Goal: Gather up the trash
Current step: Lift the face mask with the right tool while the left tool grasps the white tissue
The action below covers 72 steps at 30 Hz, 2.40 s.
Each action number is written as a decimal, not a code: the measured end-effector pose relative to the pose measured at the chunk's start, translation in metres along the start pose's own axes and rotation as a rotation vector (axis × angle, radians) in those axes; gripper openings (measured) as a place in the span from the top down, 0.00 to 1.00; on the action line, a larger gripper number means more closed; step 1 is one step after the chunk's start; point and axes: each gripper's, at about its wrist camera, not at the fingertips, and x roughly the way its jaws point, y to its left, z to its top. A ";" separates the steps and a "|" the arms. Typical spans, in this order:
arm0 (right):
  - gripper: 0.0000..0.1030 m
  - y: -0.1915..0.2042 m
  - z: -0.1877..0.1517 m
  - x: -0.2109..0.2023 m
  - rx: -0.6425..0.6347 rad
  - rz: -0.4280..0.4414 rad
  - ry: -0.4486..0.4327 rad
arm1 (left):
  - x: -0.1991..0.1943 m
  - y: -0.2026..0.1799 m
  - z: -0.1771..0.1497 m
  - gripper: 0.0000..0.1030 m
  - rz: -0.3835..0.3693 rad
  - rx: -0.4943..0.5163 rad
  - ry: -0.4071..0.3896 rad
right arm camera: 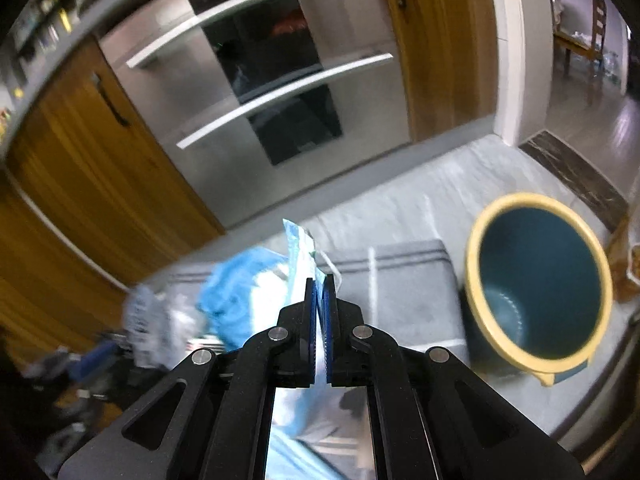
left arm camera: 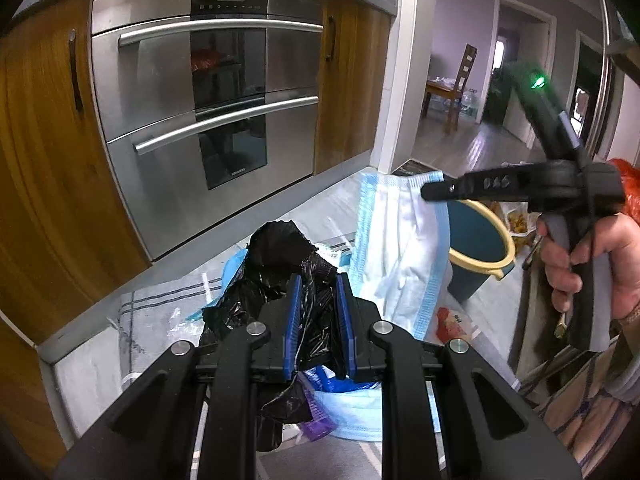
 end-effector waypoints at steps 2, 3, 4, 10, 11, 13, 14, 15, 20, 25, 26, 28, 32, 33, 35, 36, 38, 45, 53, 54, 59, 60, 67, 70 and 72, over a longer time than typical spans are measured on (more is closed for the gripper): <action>0.96 0.005 0.003 -0.007 -0.009 0.010 -0.004 | 0.002 -0.002 0.001 0.83 -0.018 0.007 0.005; 0.96 0.006 0.003 -0.011 -0.014 0.003 -0.006 | 0.005 -0.004 0.000 0.83 -0.023 0.016 0.014; 0.96 0.005 0.004 -0.015 -0.016 0.001 -0.008 | 0.009 -0.006 -0.001 0.83 -0.032 0.023 0.025; 0.96 -0.001 0.012 -0.034 -0.009 -0.030 -0.042 | 0.045 -0.022 -0.017 0.83 -0.029 0.106 0.135; 0.96 -0.002 0.013 -0.038 -0.002 -0.019 -0.051 | 0.048 -0.024 -0.018 0.83 -0.018 0.124 0.149; 0.96 -0.004 0.016 -0.047 -0.001 -0.012 -0.076 | 0.060 -0.024 -0.024 0.83 0.000 0.135 0.190; 0.96 -0.006 0.017 -0.050 -0.001 -0.007 -0.084 | 0.064 -0.023 -0.028 0.83 -0.005 0.125 0.208; 0.96 -0.007 0.018 -0.053 0.001 0.001 -0.093 | 0.070 -0.021 -0.032 0.82 -0.014 0.112 0.227; 0.96 -0.008 0.022 -0.065 0.000 0.018 -0.123 | 0.076 -0.027 -0.040 0.60 -0.025 0.127 0.236; 0.96 -0.007 0.026 -0.077 -0.002 0.048 -0.143 | 0.064 -0.039 -0.032 0.30 -0.055 0.136 0.158; 0.96 -0.006 0.027 -0.080 -0.003 0.055 -0.148 | 0.062 -0.040 -0.030 0.28 -0.065 0.129 0.142; 0.96 -0.005 0.028 -0.087 -0.007 0.074 -0.161 | 0.061 -0.044 -0.025 0.25 -0.080 0.130 0.128; 0.96 0.001 0.032 -0.101 -0.013 0.117 -0.193 | 0.062 -0.054 -0.024 0.25 -0.087 0.170 0.110; 0.96 0.002 0.033 -0.105 -0.012 0.134 -0.200 | 0.063 -0.056 -0.024 0.25 -0.091 0.178 0.107; 0.96 0.006 0.035 -0.112 -0.011 0.159 -0.216 | 0.064 -0.058 -0.023 0.25 -0.119 0.165 0.108; 0.96 0.008 0.035 -0.115 -0.013 0.168 -0.222 | 0.065 -0.059 -0.022 0.25 -0.141 0.146 0.111; 0.96 0.012 0.036 -0.119 -0.014 0.191 -0.229 | 0.067 -0.060 -0.020 0.25 -0.173 0.119 0.113; 0.96 0.022 0.037 -0.120 -0.015 0.224 -0.233 | 0.060 -0.084 -0.018 0.25 -0.309 0.086 0.064; 0.96 0.035 0.034 -0.118 -0.021 0.285 -0.213 | 0.069 -0.101 -0.018 0.46 -0.325 0.124 0.086; 0.96 0.036 0.034 -0.118 -0.019 0.289 -0.212 | 0.071 -0.100 -0.018 0.56 -0.313 0.125 0.095; 0.96 0.036 0.035 -0.118 -0.010 0.297 -0.211 | 0.078 -0.090 -0.016 0.95 -0.305 0.093 0.123; 0.96 0.035 0.035 -0.119 -0.009 0.291 -0.215 | 0.078 -0.089 -0.016 0.96 -0.304 0.089 0.119; 0.96 0.010 0.039 -0.123 0.029 0.184 -0.266 | 0.072 -0.089 -0.016 0.98 -0.284 0.123 0.114; 0.96 -0.004 0.042 -0.127 0.048 0.126 -0.297 | 0.070 -0.090 -0.012 0.98 -0.260 0.129 0.110; 0.96 -0.018 0.045 -0.131 0.065 0.055 -0.328 | 0.068 -0.088 -0.007 0.98 -0.234 0.136 0.108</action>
